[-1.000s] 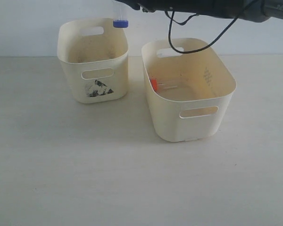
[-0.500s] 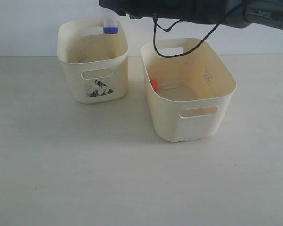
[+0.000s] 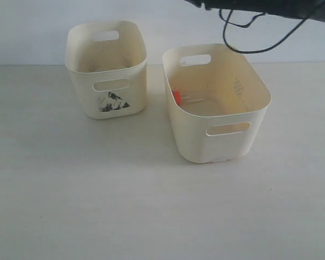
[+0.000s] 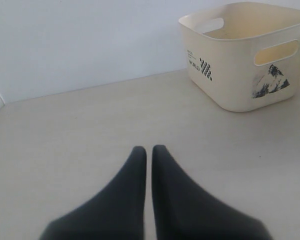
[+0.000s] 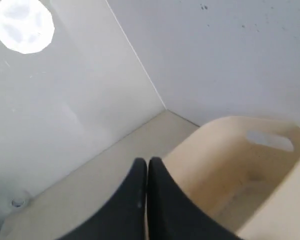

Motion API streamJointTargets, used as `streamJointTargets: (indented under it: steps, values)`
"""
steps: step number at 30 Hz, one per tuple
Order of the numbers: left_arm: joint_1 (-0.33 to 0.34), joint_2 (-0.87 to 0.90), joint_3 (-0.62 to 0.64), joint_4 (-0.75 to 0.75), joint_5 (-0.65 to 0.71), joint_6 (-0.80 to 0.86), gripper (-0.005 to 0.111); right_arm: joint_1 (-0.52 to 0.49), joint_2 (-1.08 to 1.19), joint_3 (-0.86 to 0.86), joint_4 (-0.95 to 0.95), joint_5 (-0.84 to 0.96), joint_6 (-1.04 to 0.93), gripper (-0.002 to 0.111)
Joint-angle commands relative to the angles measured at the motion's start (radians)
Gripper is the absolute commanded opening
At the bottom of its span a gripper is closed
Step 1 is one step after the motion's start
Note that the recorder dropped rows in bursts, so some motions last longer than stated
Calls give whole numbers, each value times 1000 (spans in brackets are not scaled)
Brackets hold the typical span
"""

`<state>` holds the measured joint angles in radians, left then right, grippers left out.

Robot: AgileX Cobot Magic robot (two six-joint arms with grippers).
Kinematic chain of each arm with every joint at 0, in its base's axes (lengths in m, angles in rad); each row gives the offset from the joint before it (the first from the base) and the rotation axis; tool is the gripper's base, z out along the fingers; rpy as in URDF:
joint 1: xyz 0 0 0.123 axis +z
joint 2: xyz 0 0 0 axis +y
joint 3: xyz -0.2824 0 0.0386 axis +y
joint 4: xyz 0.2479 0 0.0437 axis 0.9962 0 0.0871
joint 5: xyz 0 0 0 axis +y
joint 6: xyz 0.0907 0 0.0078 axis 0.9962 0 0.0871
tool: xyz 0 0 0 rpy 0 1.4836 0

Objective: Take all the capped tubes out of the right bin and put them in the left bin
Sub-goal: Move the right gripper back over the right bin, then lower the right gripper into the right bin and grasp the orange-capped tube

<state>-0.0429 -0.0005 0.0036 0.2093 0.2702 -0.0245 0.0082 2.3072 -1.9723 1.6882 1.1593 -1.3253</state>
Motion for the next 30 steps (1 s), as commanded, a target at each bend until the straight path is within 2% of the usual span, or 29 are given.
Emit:
streamJointTargets:
  steps: [1, 2, 3, 5, 7, 11, 13, 20, 25, 30]
  values:
    - [-1, 0, -4, -4, -9, -13, 4, -99, -67, -7, -396, 62, 216, 0]
    - [-1, 0, -4, -4, -9, -13, 4, -107, -89, -7, -510, 62, 264, 0]
    - [-1, 0, -4, -4, -9, -13, 4, -109, -131, -7, -714, 62, 374, 0]
    - [-1, 0, -4, -4, -9, -13, 4, -107, -176, -7, -887, 62, 493, 0]
    - [-1, 0, -4, -4, -9, -13, 4, -104, -213, -7, -967, 62, 600, 0]
    - [-1, 0, -4, -4, -9, -13, 4, -94, -276, -7, -997, 62, 740, 0]
    - [-1, 0, -4, -4, -9, -13, 4, -65, -296, -7, -1066, 62, 699, 0]
    - [-1, 0, -4, -4, -9, -13, 4, 102, -299, -5, -1330, 62, 274, 0]
    - [-1, 0, -4, -4, -9, -13, 4, 173, -257, -5, -1457, 62, 212, 0]
    - [-1, 0, -4, -4, -9, -13, 4, 205, -226, -5, -1481, 62, 208, 0]
